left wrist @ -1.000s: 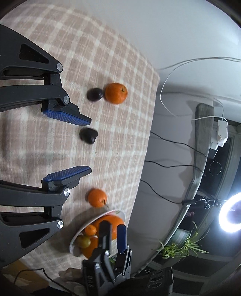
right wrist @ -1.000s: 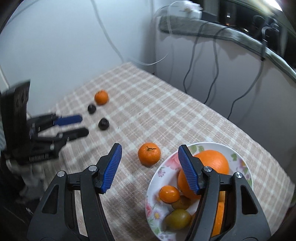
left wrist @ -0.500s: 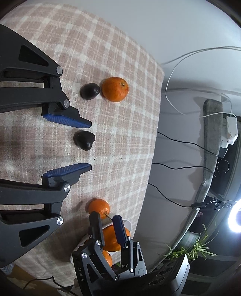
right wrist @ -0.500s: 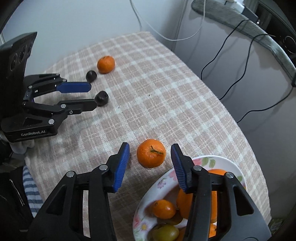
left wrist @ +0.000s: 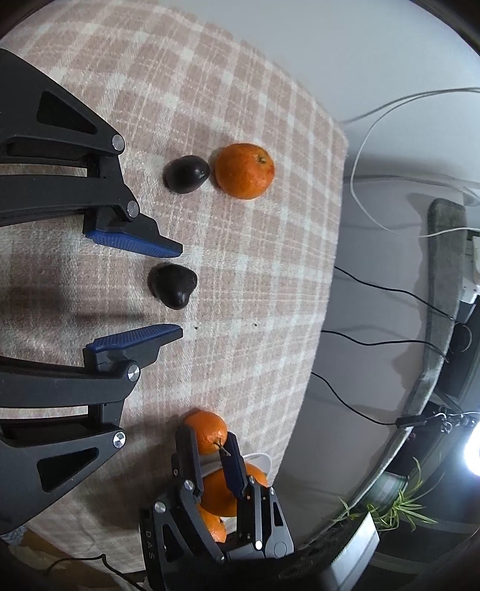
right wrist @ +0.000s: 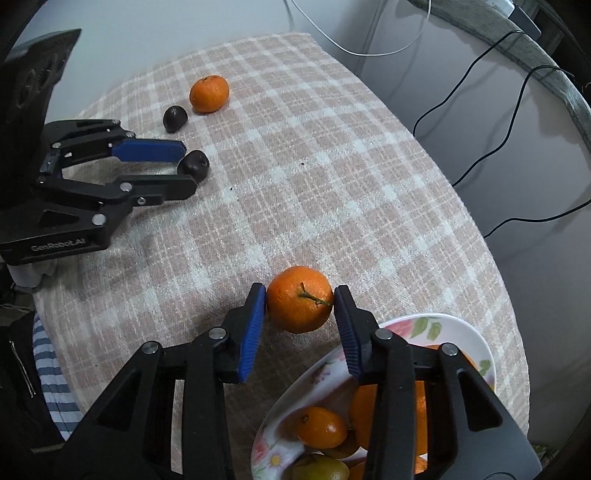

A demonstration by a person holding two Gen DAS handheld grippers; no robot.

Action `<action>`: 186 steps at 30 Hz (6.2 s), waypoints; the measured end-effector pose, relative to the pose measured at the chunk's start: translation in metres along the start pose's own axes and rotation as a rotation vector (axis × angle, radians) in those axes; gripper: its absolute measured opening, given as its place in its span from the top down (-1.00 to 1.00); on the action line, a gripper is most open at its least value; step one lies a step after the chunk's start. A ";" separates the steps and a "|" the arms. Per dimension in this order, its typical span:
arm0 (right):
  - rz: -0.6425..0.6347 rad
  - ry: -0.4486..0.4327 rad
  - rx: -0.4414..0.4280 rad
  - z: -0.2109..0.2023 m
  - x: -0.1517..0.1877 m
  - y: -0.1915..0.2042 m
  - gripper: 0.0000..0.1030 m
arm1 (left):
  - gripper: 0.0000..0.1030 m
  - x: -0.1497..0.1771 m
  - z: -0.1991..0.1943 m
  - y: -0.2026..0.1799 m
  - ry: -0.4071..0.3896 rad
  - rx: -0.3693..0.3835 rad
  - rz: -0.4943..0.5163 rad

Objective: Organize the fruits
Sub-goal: 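Close the left tool on a dark plum while the right tool grasps a stemmed mandarin, then carry the plum in the left tool and mandarin in the right tool over the plate, then open the right tool then the left tool to drop mandarin and plum on the plate, then move both open tools to the last plum and mandarin on the table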

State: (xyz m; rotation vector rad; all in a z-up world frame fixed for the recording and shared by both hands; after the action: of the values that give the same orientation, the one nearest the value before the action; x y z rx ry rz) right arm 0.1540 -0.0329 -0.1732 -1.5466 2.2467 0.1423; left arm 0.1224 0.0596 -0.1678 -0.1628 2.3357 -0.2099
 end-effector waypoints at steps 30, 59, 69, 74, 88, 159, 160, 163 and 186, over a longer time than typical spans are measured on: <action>0.174 -0.210 0.035 -0.073 0.004 -0.039 0.25 | 0.57 -0.027 -0.032 -0.055 -0.099 0.116 0.040; 0.461 -0.244 0.114 -0.097 0.103 -0.135 0.25 | 0.57 -0.054 -0.008 -0.184 -0.118 0.300 0.180; 0.487 -0.242 0.104 -0.094 0.116 -0.140 0.25 | 0.57 -0.058 0.003 -0.223 -0.107 0.337 0.242; 0.510 -0.245 0.090 -0.090 0.121 -0.143 0.25 | 0.57 -0.057 0.011 -0.235 -0.095 0.342 0.262; 0.545 -0.252 0.044 -0.083 0.125 -0.145 0.25 | 0.56 -0.055 0.023 -0.246 -0.067 0.339 0.292; 0.387 -0.388 -0.011 -0.096 -0.014 -0.052 -0.15 | 0.37 -0.037 -0.039 -0.031 -0.166 0.010 0.060; 0.384 -0.388 -0.020 -0.094 -0.018 -0.049 -0.15 | 0.37 -0.036 -0.040 -0.023 -0.164 -0.005 0.049; 0.364 -0.383 -0.045 -0.085 -0.034 -0.037 -0.15 | 0.37 -0.030 -0.042 0.001 -0.158 -0.042 0.018; 0.414 -0.243 -0.327 0.011 -0.137 0.025 -0.15 | 0.37 -0.009 -0.017 0.064 -0.086 -0.090 -0.087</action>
State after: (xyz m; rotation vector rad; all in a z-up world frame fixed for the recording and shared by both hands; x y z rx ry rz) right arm 0.1753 0.0998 -0.1340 -1.1049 2.3931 0.8052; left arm 0.1125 0.1255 -0.1627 -0.3128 2.2558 -0.1382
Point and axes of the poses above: each gripper's, at about its wrist camera, not at the fingertips, and z roughly the way its jaws point, y to its left, x to its underside, the point moved 10 cm from there along z, roughly the way its jaws point, and after that the axes turned 4 degrees about -y, right-handed, at the moved point
